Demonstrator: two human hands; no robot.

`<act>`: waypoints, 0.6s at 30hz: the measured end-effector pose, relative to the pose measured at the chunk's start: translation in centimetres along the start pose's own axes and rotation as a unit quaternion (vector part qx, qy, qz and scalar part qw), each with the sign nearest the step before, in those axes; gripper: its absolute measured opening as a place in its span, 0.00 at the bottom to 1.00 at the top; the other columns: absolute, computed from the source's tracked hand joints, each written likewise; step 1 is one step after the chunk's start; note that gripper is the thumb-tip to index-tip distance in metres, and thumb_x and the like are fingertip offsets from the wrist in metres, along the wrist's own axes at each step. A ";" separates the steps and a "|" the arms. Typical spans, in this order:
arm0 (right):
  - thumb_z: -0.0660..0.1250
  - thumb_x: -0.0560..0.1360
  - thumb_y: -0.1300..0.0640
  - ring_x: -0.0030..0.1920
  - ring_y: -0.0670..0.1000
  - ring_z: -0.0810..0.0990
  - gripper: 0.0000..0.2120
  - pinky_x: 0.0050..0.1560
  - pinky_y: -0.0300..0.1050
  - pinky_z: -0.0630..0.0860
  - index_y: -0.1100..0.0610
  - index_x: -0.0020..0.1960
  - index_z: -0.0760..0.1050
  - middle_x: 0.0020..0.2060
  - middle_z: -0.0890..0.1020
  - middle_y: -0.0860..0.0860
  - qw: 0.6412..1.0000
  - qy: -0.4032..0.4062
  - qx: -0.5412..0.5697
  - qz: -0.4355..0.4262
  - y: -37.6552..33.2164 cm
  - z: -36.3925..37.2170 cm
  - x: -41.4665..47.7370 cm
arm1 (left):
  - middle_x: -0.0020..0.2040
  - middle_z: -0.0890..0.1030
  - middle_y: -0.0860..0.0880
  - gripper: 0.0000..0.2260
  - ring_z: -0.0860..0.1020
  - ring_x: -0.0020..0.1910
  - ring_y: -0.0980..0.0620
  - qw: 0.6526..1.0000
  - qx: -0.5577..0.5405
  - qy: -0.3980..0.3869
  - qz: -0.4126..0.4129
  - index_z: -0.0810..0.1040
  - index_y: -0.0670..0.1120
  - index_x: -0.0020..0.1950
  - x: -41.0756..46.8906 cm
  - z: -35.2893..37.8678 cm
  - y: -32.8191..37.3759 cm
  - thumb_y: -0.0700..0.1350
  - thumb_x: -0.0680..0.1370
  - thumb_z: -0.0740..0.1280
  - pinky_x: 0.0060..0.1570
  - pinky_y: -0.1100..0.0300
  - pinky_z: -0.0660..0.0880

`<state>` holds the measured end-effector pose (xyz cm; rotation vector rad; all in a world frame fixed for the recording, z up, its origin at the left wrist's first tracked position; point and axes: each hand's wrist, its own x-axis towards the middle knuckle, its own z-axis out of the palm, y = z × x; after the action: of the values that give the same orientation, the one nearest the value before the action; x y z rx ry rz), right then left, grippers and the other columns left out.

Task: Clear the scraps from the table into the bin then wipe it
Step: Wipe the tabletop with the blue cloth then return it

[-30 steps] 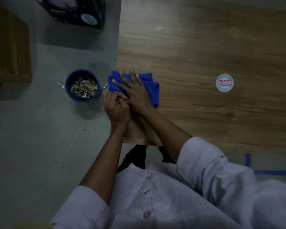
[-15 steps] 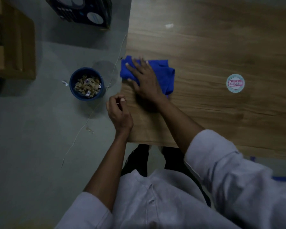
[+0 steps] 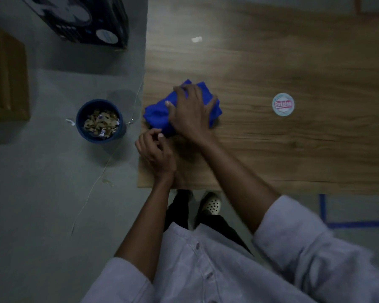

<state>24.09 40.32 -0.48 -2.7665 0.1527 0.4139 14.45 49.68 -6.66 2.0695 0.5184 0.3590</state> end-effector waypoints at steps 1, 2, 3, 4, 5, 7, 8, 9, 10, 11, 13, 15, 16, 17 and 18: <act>0.57 0.82 0.36 0.82 0.57 0.46 0.33 0.74 0.77 0.39 0.51 0.81 0.59 0.81 0.57 0.56 0.996 0.015 0.049 0.074 -0.9 1.2 -0.6 | 0.50 0.78 0.42 0.08 0.71 0.52 0.51 1.000 -0.001 0.014 -0.005 0.77 0.39 0.52 -0.1 0.3 0.0 0.42 0.82 0.62 0.58 0.51 0.69; 0.55 0.81 0.32 0.82 0.61 0.42 0.37 0.74 0.76 0.37 0.51 0.83 0.56 0.82 0.52 0.59 0.989 0.015 0.079 0.121 -1.4 2.7 -0.9 | 0.51 0.78 0.41 0.10 0.71 0.52 0.49 1.000 0.004 0.020 -0.002 0.77 0.38 0.52 -0.1 0.6 -0.2 0.43 0.83 0.61 0.61 0.54 0.67; 0.53 0.79 0.29 0.82 0.64 0.38 0.40 0.74 0.75 0.35 0.50 0.83 0.53 0.83 0.48 0.61 0.987 0.019 0.080 0.136 -1.9 4.3 -0.9 | 0.51 0.78 0.39 0.12 0.72 0.53 0.47 1.000 0.012 0.024 0.008 0.77 0.37 0.52 0.0 0.8 -0.5 0.44 0.83 0.59 0.62 0.57 0.64; 0.52 0.78 0.26 0.81 0.66 0.36 0.41 0.74 0.75 0.35 0.48 0.84 0.52 0.82 0.45 0.63 0.989 0.030 0.061 0.131 -2.1 5.7 -0.8 | 0.52 0.78 0.37 0.13 0.73 0.53 0.44 0.999 0.027 0.024 0.020 0.77 0.36 0.53 0.1 1.1 -0.9 0.43 0.84 0.58 0.63 0.58 0.64; 0.51 0.77 0.25 0.81 0.67 0.36 0.41 0.74 0.75 0.35 0.46 0.84 0.53 0.82 0.44 0.63 0.992 0.046 0.034 0.115 -2.1 6.8 -0.4 | 0.53 0.79 0.36 0.12 0.73 0.55 0.42 0.998 0.044 0.022 0.032 0.77 0.35 0.53 0.2 1.1 -1.4 0.42 0.84 0.58 0.63 0.60 0.63; 0.49 0.78 0.26 0.82 0.67 0.40 0.39 0.75 0.74 0.39 0.44 0.83 0.57 0.83 0.47 0.62 0.995 0.082 -0.013 0.054 -0.9 8.1 0.2 | 0.60 0.78 0.36 0.11 0.73 0.61 0.38 0.995 0.077 0.004 0.059 0.77 0.36 0.54 0.3 1.0 -1.9 0.40 0.82 0.58 0.67 0.66 0.58; 0.49 0.79 0.28 0.82 0.66 0.44 0.36 0.76 0.73 0.41 0.44 0.82 0.59 0.83 0.50 0.60 0.995 0.100 -0.031 0.009 0.2 8.4 0.5 | 0.63 0.78 0.37 0.11 0.73 0.63 0.37 0.992 0.092 -0.011 0.081 0.77 0.36 0.54 0.2 1.1 -2.0 0.40 0.81 0.58 0.69 0.66 0.55; 0.50 0.80 0.30 0.82 0.65 0.47 0.34 0.76 0.72 0.43 0.44 0.81 0.61 0.83 0.53 0.59 0.992 0.113 -0.048 -0.041 1.8 8.4 0.6 | 0.66 0.77 0.37 0.11 0.72 0.66 0.37 0.989 0.105 -0.027 0.103 0.77 0.37 0.54 -0.2 1.4 -1.6 0.40 0.80 0.57 0.71 0.65 0.55; 0.50 0.80 0.32 0.82 0.64 0.49 0.33 0.77 0.71 0.45 0.45 0.81 0.62 0.82 0.55 0.58 0.987 0.122 -0.061 -0.086 3.5 8.3 0.7 | 0.68 0.76 0.38 0.13 0.71 0.68 0.37 0.984 0.122 -0.044 0.120 0.78 0.37 0.56 -0.6 1.8 -1.1 0.40 0.79 0.57 0.73 0.61 0.57; 0.52 0.80 0.33 0.82 0.63 0.52 0.32 0.78 0.69 0.47 0.45 0.80 0.64 0.82 0.58 0.57 0.982 0.131 -0.066 -0.122 5.1 8.0 0.8 | 0.70 0.75 0.39 0.15 0.71 0.70 0.37 0.980 0.140 -0.065 0.127 0.78 0.36 0.59 -1.1 2.3 -0.3 0.39 0.77 0.58 0.73 0.56 0.59; 0.56 0.80 0.36 0.82 0.61 0.56 0.30 0.79 0.66 0.51 0.45 0.79 0.67 0.81 0.62 0.55 0.972 0.156 -0.072 -0.161 8.1 7.6 0.4 | 0.74 0.73 0.40 0.23 0.68 0.74 0.37 0.969 0.177 -0.115 0.127 0.74 0.36 0.69 -2.5 3.3 1.4 0.37 0.75 0.60 0.74 0.47 0.62; 0.59 0.80 0.38 0.81 0.60 0.58 0.28 0.80 0.64 0.52 0.45 0.78 0.68 0.80 0.64 0.54 0.970 0.174 -0.058 -0.163 10.7 7.0 -0.4 | 0.75 0.71 0.40 0.28 0.66 0.77 0.37 0.958 0.194 -0.167 0.129 0.72 0.36 0.72 -4.0 4.1 2.8 0.37 0.72 0.63 0.74 0.44 0.62; 0.59 0.80 0.39 0.81 0.60 0.58 0.28 0.80 0.63 0.52 0.45 0.79 0.67 0.80 0.64 0.53 0.971 0.173 -0.051 -0.154 11.9 6.8 -0.9 | 0.75 0.71 0.40 0.29 0.66 0.77 0.37 0.952 0.196 -0.192 0.134 0.72 0.36 0.73 -4.8 4.5 3.2 0.37 0.70 0.64 0.74 0.43 0.62; 0.58 0.80 0.39 0.82 0.59 0.57 0.28 0.80 0.62 0.51 0.44 0.79 0.67 0.81 0.63 0.52 0.975 0.168 -0.047 -0.140 13.2 6.4 -1.7 | 0.75 0.71 0.40 0.30 0.66 0.76 0.36 0.946 0.194 -0.218 0.144 0.72 0.36 0.73 -5.4 4.8 3.6 0.37 0.70 0.64 0.74 0.42 0.63; 0.57 0.80 0.39 0.82 0.58 0.56 0.29 0.80 0.62 0.50 0.43 0.79 0.66 0.81 0.62 0.51 0.979 0.159 -0.044 -0.122 14.5 6.0 -2.5 | 0.75 0.71 0.39 0.30 0.66 0.76 0.36 0.937 0.191 -0.245 0.158 0.72 0.35 0.72 -6.0 5.1 3.9 0.39 0.69 0.65 0.73 0.42 0.63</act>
<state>17.91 28.97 -9.72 -2.8721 -0.1327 -0.0880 12.36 41.18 -6.24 2.5134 -0.0575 -0.0945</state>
